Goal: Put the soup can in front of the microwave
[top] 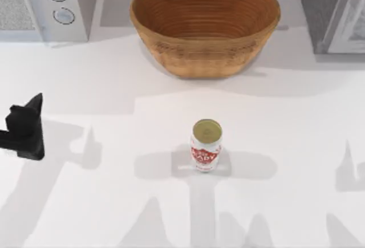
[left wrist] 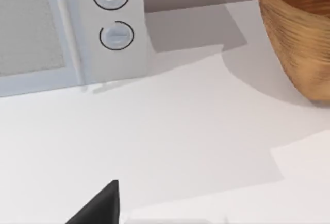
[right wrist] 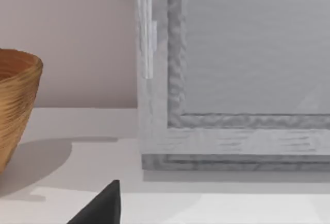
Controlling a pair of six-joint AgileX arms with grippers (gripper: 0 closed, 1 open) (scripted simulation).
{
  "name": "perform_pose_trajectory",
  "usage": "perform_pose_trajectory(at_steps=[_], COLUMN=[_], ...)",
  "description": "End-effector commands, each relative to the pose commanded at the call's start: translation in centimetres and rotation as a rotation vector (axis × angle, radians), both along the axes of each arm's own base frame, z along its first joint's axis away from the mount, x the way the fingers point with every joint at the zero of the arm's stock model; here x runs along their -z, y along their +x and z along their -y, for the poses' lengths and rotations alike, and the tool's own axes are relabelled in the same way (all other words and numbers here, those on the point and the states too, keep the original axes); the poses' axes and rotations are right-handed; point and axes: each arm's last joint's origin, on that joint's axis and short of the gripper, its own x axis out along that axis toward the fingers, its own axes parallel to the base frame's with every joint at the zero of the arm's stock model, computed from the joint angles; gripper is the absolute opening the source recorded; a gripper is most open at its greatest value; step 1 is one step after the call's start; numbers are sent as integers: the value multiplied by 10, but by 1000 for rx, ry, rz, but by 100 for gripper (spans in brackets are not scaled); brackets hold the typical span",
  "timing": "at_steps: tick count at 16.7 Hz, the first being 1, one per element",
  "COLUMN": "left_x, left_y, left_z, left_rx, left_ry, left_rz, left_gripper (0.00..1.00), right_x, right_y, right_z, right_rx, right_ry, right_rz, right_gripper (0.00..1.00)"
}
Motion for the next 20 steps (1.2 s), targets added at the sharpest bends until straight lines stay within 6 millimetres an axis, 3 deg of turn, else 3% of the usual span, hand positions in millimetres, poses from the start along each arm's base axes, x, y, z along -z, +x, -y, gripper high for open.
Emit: perform_pose_trajectory(at_steps=[5, 9, 12, 15, 20], left_x=[-48, -55, -39, -12, 29], left_y=[61, 116, 147, 166, 175], left_z=[50, 114, 168, 218, 271], left_rx=[174, 304, 383, 440, 489], left_ry=[104, 227, 332, 436, 560], left_rz=[-309, -560, -732, -877, -1030], left_gripper=[100, 100, 100, 100, 100], right_x=[0, 0, 0, 0, 0], right_y=[0, 0, 0, 0, 0], right_z=[0, 0, 0, 0, 0], right_rx=[0, 0, 0, 0, 0], right_ry=[0, 0, 0, 0, 0], right_rz=[0, 0, 0, 0, 0], right_gripper=[100, 100, 100, 100, 100])
